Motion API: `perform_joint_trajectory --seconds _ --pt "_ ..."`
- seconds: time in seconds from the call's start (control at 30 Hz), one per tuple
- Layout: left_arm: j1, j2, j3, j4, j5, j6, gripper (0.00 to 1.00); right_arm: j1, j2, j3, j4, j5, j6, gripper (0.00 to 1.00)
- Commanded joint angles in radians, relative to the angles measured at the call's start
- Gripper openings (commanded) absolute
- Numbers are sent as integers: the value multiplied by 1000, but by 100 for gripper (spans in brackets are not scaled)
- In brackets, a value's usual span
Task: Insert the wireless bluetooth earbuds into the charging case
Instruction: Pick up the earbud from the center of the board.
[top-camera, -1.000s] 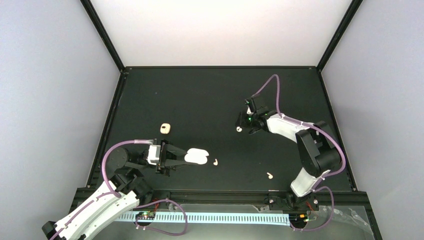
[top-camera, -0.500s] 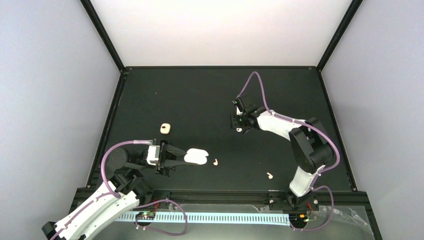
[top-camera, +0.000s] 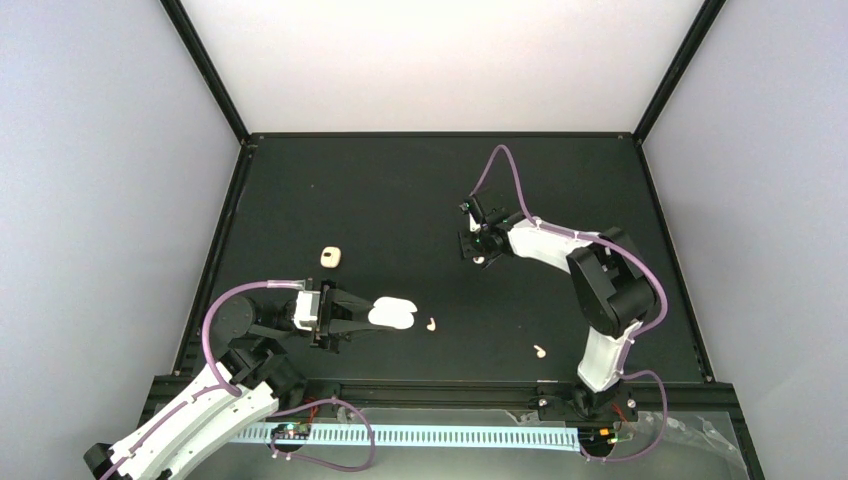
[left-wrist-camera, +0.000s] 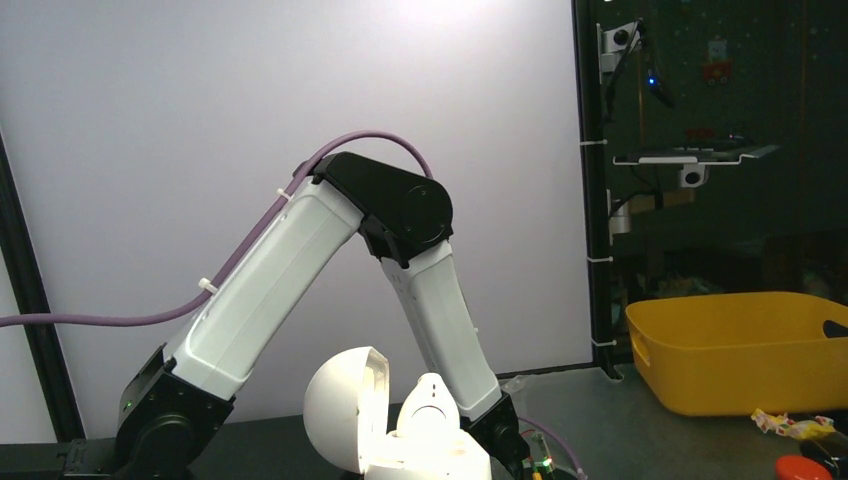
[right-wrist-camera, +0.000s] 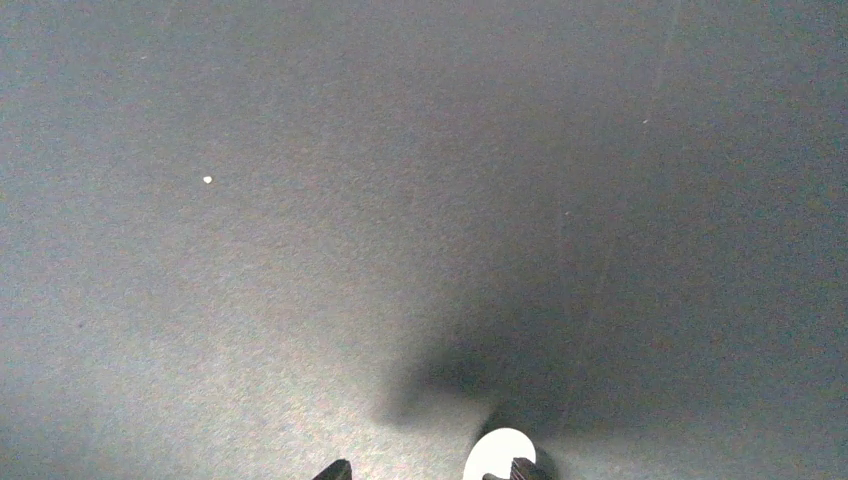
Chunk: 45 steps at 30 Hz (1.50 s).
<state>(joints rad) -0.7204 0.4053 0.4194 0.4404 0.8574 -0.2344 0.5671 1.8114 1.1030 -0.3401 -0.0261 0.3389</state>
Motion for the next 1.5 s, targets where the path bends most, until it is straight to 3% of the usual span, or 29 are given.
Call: perform_joint_trajectory --seconds 0.0,0.27,0.6,1.47 --pt "-3 -8 5 -5 11 20 2 1 33 21 -11 39 -11 40" --pt "-2 -5 5 -6 9 22 2 -2 34 13 -13 92 -8 36" --pt "-2 1 6 -2 8 23 2 -12 18 -2 -8 140 -6 22" --pt "-2 2 5 1 10 19 2 -17 -17 -11 -26 217 -1 1"
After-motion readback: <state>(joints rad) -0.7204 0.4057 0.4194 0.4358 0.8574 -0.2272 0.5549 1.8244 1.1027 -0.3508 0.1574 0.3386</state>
